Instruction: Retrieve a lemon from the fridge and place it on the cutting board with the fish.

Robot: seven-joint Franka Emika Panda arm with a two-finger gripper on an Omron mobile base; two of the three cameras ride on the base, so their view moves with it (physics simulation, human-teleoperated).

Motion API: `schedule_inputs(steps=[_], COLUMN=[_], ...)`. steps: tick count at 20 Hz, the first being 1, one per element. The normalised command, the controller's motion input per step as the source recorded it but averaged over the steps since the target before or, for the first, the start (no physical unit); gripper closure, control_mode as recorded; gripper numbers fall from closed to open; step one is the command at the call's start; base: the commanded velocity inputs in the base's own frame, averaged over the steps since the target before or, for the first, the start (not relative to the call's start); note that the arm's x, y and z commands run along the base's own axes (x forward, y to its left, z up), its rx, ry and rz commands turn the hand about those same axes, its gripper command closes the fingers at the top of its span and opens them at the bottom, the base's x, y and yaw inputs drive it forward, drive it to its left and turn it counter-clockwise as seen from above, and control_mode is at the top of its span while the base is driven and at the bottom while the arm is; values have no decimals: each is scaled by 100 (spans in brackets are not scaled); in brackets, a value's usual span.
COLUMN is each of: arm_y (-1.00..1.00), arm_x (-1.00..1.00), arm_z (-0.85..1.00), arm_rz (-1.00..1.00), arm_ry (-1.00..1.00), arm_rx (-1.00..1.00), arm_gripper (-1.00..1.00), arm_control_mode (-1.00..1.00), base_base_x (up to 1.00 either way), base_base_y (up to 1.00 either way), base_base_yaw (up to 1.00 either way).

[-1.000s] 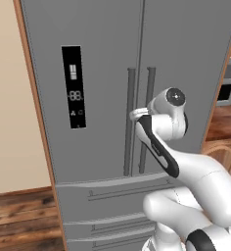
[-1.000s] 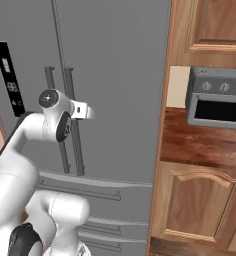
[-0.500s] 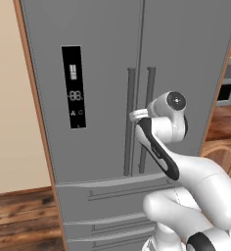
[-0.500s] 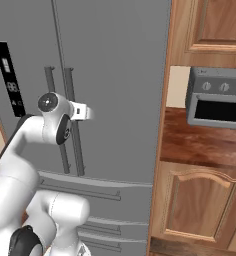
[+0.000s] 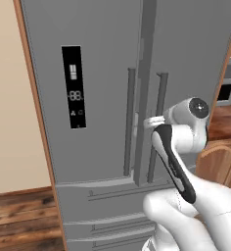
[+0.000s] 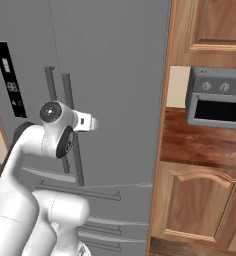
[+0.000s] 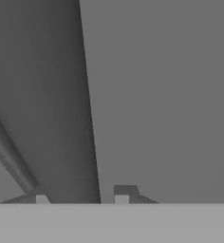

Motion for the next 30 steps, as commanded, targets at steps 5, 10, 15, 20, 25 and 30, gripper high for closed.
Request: schedule_inputs(steps=[5, 10, 15, 20, 25, 30], arm_y=[-88, -100, -100, -24, 7, -2], arm_x=[-90, -89, -75, -33, -15, -11], arm_z=[1, 4, 19, -8, -15, 0], arm_rz=[0, 0, 0, 3, 10, -1], arm_ry=[0, 0, 0, -1, -2, 0], arm_rx=[14, 17, 20, 3, 3, 0], arm_gripper=[100, 100, 100, 100, -100, -100], arm_control_mode=[-100, -100, -100, -100, -100, -100], base_base_x=[0, 0, 0, 0, 0, 0], base_base_y=[0, 0, 0, 0, 0, 0], base_base_yaw=[0, 0, 0, 0, 0, 0])
